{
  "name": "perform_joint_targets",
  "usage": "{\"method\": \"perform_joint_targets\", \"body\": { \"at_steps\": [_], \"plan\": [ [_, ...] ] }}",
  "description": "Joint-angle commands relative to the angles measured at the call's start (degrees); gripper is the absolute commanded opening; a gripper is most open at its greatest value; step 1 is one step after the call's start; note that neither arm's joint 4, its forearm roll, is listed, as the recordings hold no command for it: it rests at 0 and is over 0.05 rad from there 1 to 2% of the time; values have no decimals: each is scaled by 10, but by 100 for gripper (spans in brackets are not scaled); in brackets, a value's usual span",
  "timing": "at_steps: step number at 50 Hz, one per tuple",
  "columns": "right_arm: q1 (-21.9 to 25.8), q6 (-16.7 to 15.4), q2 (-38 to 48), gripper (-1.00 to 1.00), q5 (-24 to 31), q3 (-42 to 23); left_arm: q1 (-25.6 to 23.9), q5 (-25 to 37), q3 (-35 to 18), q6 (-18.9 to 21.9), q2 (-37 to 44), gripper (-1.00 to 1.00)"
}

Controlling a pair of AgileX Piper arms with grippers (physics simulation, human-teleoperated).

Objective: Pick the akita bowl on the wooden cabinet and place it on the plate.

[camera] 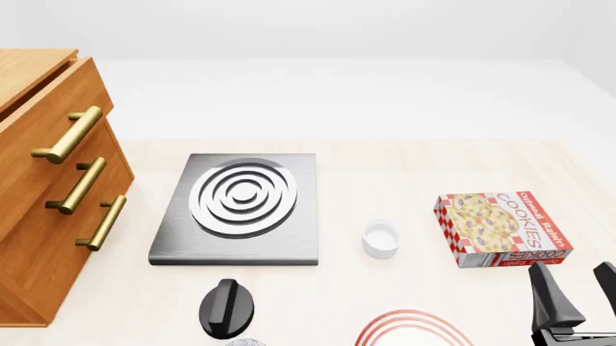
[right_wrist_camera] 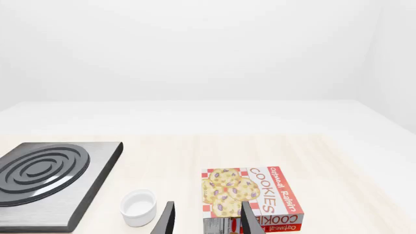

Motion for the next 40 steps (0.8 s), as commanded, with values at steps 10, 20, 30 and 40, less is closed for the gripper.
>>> {"method": "perform_joint_targets", "body": {
  "at_steps": [10, 20, 30, 40],
  "plan": [
    [0, 0, 0, 100, 0, 0, -3, -8, 11, -11, 12, 100],
    [0, 0, 0, 100, 0, 0, -5, -15, 24, -13, 15, 100],
    [0, 0, 0, 100, 0, 0, -6, -13, 23, -15, 18, 100],
    [0, 0, 0, 100, 0, 0, -7, -30, 23, -16, 37, 100]
  ]
}}
